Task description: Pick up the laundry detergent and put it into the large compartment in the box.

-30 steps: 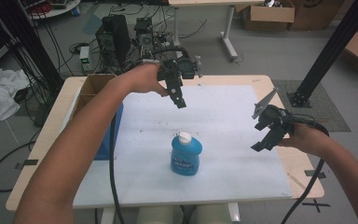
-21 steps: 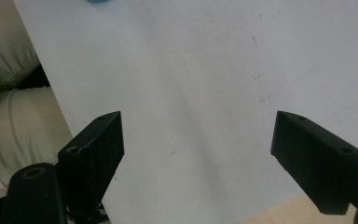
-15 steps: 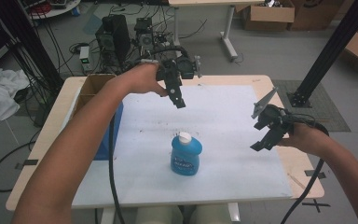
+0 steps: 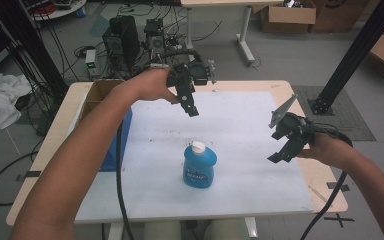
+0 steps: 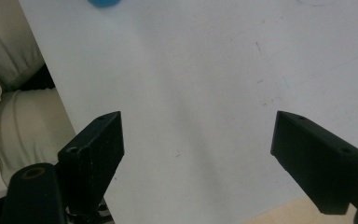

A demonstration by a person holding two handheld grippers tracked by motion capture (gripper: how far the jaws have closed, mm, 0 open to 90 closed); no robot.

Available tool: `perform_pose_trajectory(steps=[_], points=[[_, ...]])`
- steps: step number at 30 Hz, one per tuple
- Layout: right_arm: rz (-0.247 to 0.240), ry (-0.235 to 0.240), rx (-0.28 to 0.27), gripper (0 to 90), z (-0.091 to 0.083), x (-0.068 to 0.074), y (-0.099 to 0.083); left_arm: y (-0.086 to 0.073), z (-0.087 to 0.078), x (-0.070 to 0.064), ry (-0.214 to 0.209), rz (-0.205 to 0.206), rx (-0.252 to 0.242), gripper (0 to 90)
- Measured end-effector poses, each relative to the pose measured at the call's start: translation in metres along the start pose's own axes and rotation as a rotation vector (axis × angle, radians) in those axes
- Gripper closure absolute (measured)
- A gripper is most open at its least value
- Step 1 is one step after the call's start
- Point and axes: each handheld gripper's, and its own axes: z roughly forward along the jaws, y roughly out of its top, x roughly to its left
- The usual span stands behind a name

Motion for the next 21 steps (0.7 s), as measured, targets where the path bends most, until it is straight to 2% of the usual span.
perform_pose_trajectory(steps=[4, 12, 21], points=[[-0.005, -0.001, 0.000, 17.2, 0.000, 0.000, 0.002, 0.000, -0.006, -0.008, -0.007, 0.029, -0.004, 19.7], [-0.018, 0.002, 0.001, 17.2, 0.001, 0.000, 0.005, 0.002, -0.017, -0.021, -0.035, 0.047, -0.028, 19.4], [-0.020, 0.001, 0.005, 17.2, 0.002, 0.000, 0.004, 0.009, -0.024, -0.046, -0.068, 0.118, -0.022, 19.5]])
